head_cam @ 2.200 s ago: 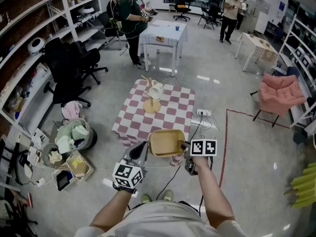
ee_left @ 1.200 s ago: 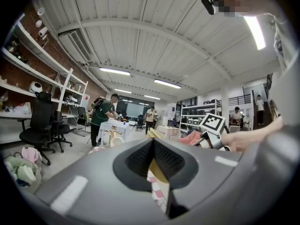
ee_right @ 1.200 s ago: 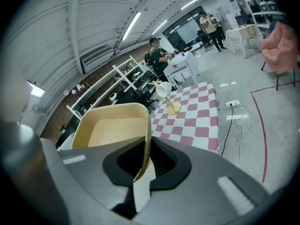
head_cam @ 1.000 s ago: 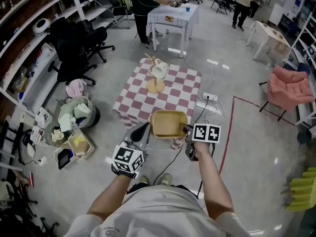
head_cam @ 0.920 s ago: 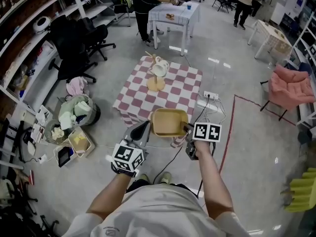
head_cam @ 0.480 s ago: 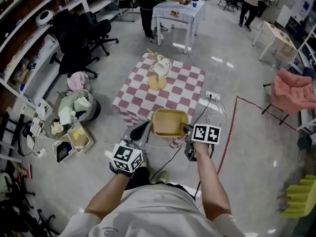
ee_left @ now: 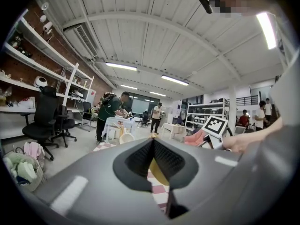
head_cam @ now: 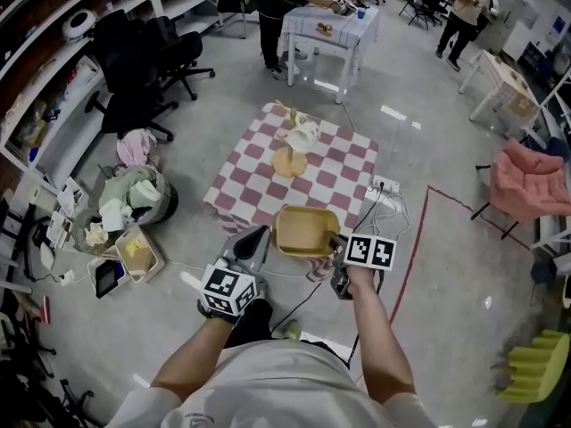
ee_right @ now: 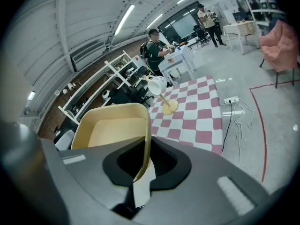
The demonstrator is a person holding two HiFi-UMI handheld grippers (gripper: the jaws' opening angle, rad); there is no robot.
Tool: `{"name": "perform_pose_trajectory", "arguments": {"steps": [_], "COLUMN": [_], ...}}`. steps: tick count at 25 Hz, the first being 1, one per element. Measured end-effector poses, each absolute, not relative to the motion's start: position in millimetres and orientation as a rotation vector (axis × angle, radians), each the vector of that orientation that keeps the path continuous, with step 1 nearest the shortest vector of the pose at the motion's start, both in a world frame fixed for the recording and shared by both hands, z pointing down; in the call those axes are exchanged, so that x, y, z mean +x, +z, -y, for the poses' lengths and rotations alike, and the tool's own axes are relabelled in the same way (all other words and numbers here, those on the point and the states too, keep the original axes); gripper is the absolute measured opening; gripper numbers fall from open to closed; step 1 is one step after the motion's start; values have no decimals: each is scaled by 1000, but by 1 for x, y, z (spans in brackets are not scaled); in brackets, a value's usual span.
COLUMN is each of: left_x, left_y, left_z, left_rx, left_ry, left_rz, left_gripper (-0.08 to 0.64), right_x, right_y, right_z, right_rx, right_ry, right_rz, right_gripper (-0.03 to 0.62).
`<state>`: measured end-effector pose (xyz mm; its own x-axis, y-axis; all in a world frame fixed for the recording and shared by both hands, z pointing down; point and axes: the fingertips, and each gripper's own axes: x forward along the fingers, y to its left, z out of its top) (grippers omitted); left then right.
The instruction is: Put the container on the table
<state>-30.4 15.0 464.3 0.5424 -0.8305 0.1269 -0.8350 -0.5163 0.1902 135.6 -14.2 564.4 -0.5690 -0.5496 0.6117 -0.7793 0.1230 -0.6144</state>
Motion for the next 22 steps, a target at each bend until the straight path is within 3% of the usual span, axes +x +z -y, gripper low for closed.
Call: {"name": "perform_pose_trajectory", "arguments": {"steps": [22], "left_x": [-105], "left_y": [515], "left_z": [147], "left_rx": [2576], "left_ry": [98], "left_rz": [1210], "left_gripper": [6], "right_x": [70], "right_y": [628], "right_z": [133], "right_rx": [1499], "right_ry": [1514], "right_rz": [1942], "right_gripper": [26]}}
